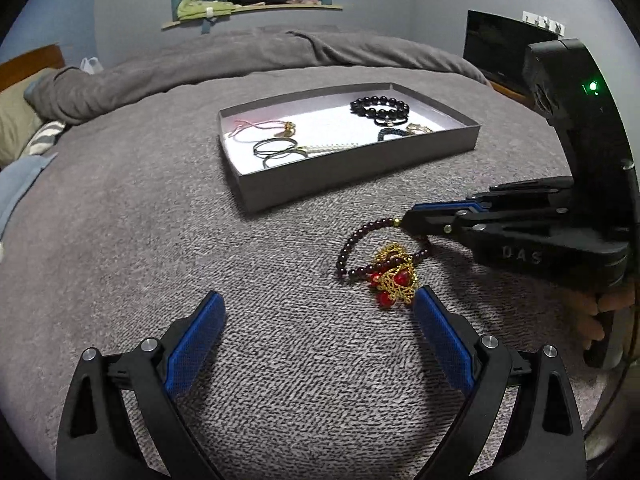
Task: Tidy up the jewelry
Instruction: 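Move the left tool to the red-gold pendant while the right tool grasps the garnet bead bracelet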
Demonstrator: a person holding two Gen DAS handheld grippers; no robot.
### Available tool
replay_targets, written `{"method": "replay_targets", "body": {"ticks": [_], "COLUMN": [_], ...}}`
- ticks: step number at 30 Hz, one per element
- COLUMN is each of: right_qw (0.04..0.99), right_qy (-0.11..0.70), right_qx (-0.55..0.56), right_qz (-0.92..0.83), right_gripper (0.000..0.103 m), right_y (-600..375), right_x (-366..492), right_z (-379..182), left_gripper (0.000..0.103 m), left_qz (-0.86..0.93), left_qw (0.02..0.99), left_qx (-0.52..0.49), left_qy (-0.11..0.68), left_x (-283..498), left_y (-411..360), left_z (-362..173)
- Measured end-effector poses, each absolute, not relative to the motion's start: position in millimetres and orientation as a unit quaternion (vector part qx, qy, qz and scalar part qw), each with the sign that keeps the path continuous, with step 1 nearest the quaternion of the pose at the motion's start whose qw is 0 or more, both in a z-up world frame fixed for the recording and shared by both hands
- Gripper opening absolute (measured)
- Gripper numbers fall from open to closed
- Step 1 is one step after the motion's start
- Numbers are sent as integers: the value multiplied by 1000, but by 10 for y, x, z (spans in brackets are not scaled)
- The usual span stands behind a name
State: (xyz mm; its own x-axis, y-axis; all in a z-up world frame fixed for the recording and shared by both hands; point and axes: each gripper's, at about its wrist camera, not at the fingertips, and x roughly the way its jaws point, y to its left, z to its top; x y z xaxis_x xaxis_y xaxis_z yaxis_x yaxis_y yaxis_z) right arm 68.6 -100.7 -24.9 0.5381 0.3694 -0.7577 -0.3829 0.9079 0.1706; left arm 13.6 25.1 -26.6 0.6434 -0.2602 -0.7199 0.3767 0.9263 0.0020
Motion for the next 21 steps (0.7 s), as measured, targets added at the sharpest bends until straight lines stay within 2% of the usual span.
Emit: {"method": "replay_targets", "body": {"ticks": [10,14,18,21], "right_qw": [915,915,910,905], "right_qy": [382,388,403,412], "right_qx": [17,11,-19,-12], "right_qz": [132,107,98,104], "right_gripper": [3,3,3,3], "right_y": [-1527,-1687,-1742,-1803], "right_x": [678,705,730,728], "right_z": [-14,-23,-78,-114], "left_gripper": [92,73,64,61], "left_qz": [-213,-227,-234,-234], "left_qw": [897,885,887,887], "left_qx": [81,83,77,79], "left_qy": [378,397,391,390], "left_x": [141,168,118,114], "left_y": [-43,-97,-53,-43], "left_z": [-252,-333,-303,-304]}}
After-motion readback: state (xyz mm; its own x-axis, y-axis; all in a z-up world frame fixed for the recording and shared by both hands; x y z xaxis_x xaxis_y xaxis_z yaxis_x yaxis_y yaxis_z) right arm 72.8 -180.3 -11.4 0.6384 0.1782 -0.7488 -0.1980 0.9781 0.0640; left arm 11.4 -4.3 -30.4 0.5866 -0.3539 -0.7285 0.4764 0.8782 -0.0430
